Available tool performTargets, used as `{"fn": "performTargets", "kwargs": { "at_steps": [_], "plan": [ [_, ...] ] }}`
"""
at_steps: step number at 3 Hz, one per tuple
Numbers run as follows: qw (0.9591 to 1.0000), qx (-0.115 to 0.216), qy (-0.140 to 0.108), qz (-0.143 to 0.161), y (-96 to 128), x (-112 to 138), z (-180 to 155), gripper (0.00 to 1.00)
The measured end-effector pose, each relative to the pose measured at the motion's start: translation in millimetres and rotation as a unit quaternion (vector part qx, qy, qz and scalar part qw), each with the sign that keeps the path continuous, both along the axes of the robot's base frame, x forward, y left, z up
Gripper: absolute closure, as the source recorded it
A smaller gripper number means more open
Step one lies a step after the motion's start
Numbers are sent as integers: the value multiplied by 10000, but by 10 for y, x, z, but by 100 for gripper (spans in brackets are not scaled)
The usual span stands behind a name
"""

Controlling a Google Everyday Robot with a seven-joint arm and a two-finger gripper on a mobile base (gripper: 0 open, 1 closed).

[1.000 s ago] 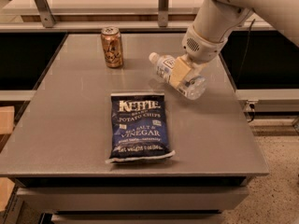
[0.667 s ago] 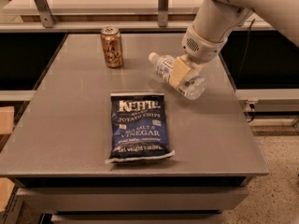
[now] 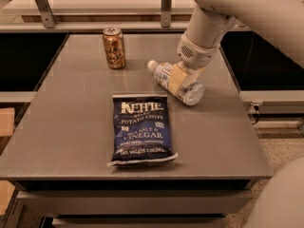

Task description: Move blue plastic bottle near blue chip bag

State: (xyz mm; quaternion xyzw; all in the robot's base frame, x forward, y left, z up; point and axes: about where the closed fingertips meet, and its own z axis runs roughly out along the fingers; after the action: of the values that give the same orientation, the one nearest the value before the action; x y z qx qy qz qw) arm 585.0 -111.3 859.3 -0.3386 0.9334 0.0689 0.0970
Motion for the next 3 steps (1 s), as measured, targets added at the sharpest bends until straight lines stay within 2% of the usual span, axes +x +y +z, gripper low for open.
{"fn": "performTargets", "kwargs": {
  "at_steps": [1, 2, 3],
  "plan": [
    [9999, -99, 75, 46, 16, 37, -82, 100],
    [9999, -99, 75, 46, 16, 37, -66, 84],
    [9999, -95, 70, 49, 18, 32, -63, 61]
  ]
}}
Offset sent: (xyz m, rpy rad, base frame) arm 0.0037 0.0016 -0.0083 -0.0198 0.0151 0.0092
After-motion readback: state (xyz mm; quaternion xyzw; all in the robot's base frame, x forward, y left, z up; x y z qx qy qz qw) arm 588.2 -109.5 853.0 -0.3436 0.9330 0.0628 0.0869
